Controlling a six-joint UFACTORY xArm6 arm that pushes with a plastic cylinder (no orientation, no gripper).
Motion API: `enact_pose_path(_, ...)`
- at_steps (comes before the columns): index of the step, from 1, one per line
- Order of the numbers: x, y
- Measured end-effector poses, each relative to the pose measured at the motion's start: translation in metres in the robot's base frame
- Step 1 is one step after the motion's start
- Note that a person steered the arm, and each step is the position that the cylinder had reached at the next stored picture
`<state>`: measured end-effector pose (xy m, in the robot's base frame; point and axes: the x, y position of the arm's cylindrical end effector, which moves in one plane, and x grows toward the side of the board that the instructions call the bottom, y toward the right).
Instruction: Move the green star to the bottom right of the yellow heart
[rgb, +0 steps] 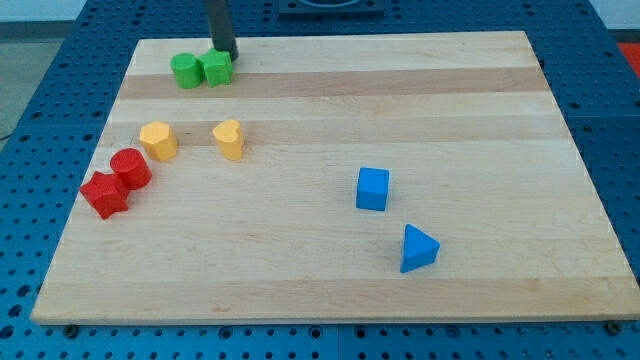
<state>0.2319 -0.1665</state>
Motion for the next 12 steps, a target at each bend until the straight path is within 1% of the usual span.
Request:
enact_pose_path(2, 0.0, -0.021)
enact_pose_path(3, 0.0, -0.044)
enact_pose_path(4, 0.007, -0.046)
enact_pose_path(6, 0.056, -0.01)
enact_pose_path(7, 0.063, 0.052)
enact_pose_path(8, 0.077, 0.101)
enact_pose_path(9, 0.078, 0.09)
enact_pose_path(10, 0.072, 0.052)
enact_pose_path(11, 0.09, 0.087)
enact_pose_path(12, 0.12, 0.157)
